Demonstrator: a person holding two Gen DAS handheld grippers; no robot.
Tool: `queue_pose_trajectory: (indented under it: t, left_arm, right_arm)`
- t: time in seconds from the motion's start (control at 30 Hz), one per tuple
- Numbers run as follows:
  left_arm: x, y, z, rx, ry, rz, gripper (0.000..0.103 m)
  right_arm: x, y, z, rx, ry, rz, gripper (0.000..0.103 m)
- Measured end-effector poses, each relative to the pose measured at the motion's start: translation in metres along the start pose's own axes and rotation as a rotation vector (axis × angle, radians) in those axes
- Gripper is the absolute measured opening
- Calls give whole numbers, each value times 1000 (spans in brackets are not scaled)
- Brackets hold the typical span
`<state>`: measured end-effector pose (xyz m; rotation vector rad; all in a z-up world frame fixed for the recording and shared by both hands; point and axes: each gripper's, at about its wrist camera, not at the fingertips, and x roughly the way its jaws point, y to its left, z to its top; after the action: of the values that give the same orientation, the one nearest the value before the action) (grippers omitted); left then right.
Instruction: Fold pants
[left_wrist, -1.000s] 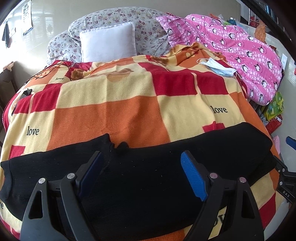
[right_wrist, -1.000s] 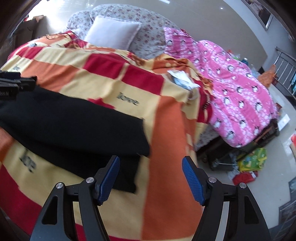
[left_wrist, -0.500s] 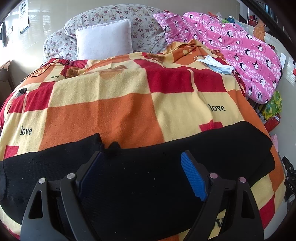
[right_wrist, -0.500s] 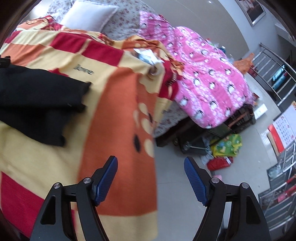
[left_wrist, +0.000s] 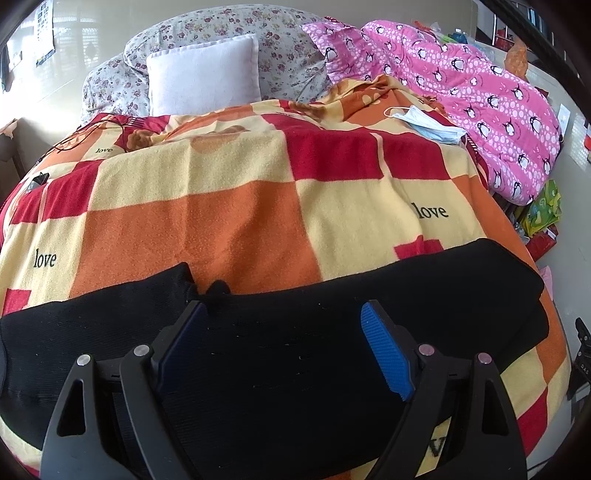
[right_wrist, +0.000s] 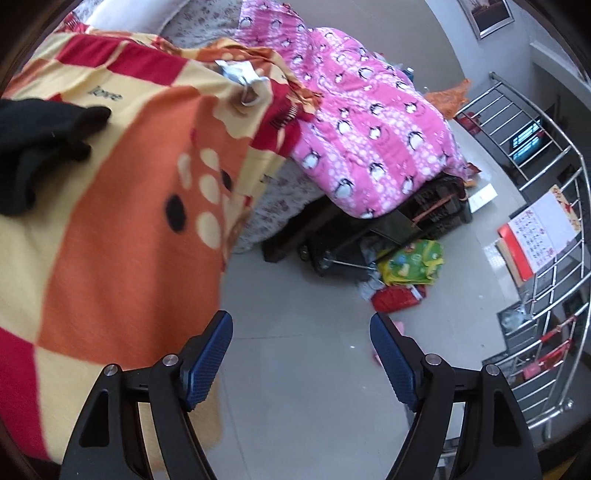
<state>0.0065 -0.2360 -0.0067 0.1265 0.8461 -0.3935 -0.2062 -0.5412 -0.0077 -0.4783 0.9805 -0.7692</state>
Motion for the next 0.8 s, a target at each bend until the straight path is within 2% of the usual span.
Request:
queue_pose_trajectory:
  t: [0.53,0.8]
  left_arm:
    - [4,-14,-2,26,13,-8,86]
    - [6,-17,-1,33,17,-9,86]
  right_arm:
    - [16,-8,-30,-96,61,-113,82]
    - [21,-10,-37,-102,91,-117,83]
